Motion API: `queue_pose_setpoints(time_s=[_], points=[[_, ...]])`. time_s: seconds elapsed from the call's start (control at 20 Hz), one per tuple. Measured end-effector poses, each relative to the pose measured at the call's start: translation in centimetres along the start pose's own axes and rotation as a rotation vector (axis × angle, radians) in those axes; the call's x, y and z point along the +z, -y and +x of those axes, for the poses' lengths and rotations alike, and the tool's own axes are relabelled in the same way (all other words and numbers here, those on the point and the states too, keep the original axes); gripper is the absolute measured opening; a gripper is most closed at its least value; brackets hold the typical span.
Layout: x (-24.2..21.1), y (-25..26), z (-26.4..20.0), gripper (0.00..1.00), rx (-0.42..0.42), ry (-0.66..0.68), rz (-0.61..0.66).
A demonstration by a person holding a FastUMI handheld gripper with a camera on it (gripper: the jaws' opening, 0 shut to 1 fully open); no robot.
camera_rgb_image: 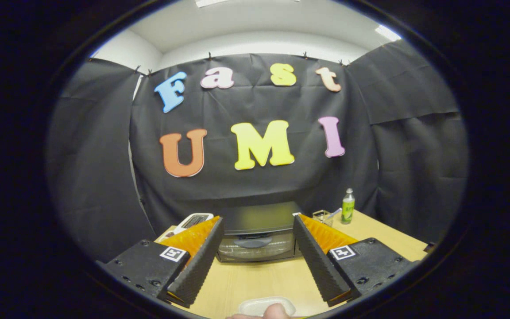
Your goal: Open the toaster oven, put the food inside, and close the toaster oven door.
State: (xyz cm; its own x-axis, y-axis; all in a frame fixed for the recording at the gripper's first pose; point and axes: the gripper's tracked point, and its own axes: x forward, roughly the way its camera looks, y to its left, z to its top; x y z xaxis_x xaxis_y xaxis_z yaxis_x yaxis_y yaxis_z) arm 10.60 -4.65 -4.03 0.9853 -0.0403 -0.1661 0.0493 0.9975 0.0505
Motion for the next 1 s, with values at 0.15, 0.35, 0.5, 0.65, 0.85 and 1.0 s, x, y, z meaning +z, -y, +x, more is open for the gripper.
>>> queue_pose_setpoints(time_s=[0.15,0.35,0.5,0.65,0.85,1.0], points=[[2.0,-0.2,-5.5,1.00,-0.016,0.018,0.038],[3.4,-1.8,-11.0,1.00,-0.003,0.105,0.029],[0.0,-4.3,-13.2,1.00,0.042,0.065,0.019],[-0.2,-4.6,-13.4,1.00,0.026,0.063,-0.027],[-0.6,-4.4,-13.2,1.00,0.007,0.035,-0.045],[-0.5,-6.1,-13.1,1.00,0.056,0.048,-0.060]])
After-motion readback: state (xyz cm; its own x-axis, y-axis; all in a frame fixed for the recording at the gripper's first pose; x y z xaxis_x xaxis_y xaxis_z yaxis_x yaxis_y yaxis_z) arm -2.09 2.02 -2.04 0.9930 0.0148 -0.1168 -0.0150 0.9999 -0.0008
